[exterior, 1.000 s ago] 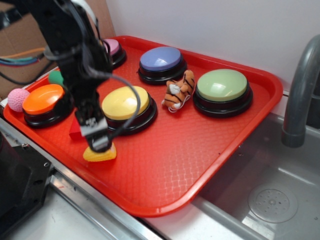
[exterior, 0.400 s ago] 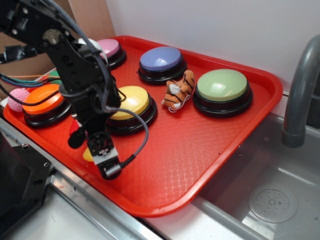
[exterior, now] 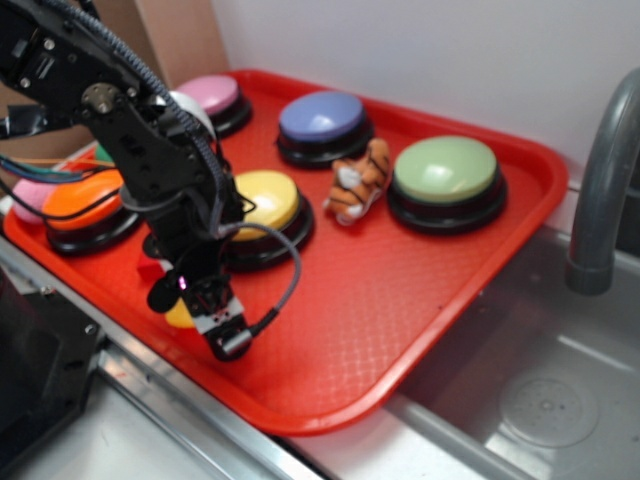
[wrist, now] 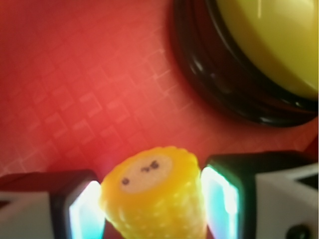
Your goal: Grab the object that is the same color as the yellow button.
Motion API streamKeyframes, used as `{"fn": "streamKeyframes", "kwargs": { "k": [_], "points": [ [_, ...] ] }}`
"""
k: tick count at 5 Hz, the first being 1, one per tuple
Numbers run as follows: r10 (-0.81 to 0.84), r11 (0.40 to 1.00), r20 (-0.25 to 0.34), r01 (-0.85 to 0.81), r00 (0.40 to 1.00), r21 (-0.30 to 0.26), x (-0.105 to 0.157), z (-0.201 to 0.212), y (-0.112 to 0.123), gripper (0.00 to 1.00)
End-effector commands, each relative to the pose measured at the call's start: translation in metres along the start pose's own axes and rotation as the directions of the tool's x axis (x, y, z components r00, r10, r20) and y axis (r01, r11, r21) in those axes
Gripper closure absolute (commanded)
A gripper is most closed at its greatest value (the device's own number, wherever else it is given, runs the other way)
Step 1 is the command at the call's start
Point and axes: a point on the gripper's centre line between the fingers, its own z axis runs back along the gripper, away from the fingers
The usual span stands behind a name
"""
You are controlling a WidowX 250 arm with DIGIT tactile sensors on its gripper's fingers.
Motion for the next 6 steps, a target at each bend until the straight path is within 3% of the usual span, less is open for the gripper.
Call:
{"fn": "streamKeyframes", "kwargs": {
  "k": [1, 2, 3, 4, 5, 6],
  "points": [
    [0.106, 0.994, 0.012, -0.105, 0.994, -0.038, 0.009, 0.017, -0.001, 1.0],
    [0.134, 0.989, 0.011, -0.133, 0.991, -0.065, 0.021, 0.039, 0.003, 1.0],
    [0.176, 0.976, -0.015, -0.177, 0.984, -0.128, 0.038, 0.072, 0.008, 1.0],
    [0.203, 0.972, -0.015, -0.204, 0.979, -0.113, 0.053, 0.1, 0.016, 1.0],
    [0.228, 0.97, 0.044, -0.222, 0.973, -0.1, 0.072, 0.134, 0.019, 1.0],
    [0.267, 0.963, 0.076, -0.264, 0.961, -0.046, 0.087, 0.152, 0.015, 1.0]
  ]
}}
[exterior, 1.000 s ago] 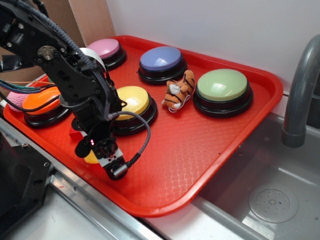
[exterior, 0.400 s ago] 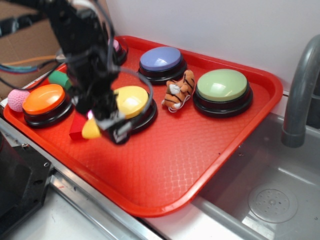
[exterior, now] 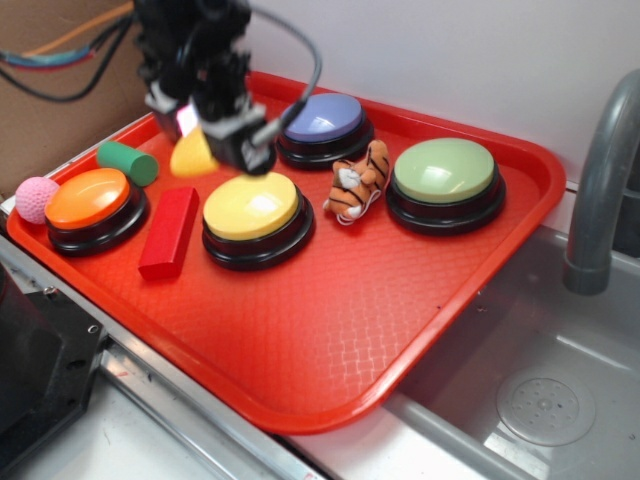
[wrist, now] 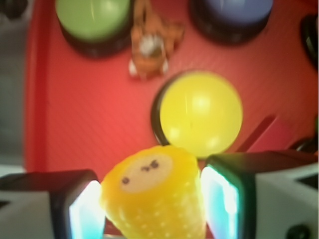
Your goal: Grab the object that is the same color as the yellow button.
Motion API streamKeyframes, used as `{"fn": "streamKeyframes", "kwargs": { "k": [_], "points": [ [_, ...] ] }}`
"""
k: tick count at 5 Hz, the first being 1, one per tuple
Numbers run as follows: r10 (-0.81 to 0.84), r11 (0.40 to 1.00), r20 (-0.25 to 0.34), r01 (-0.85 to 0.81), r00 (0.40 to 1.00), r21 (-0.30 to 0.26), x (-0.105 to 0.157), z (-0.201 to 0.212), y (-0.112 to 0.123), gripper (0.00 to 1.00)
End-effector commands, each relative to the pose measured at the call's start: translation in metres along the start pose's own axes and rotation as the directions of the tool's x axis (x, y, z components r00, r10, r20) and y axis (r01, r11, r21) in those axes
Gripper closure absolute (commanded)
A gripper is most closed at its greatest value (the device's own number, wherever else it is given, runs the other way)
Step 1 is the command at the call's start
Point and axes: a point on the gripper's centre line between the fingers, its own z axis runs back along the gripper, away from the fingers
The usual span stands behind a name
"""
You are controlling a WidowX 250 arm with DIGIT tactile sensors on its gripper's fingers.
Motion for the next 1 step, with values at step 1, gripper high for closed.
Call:
{"fn": "streamKeyframes", "kwargs": {
  "k": [1],
  "points": [
    [0.081, 0.996, 0.087, -0.079, 0.993, -0.027, 0.0237, 0.036, -0.0166, 1.0]
  ]
}}
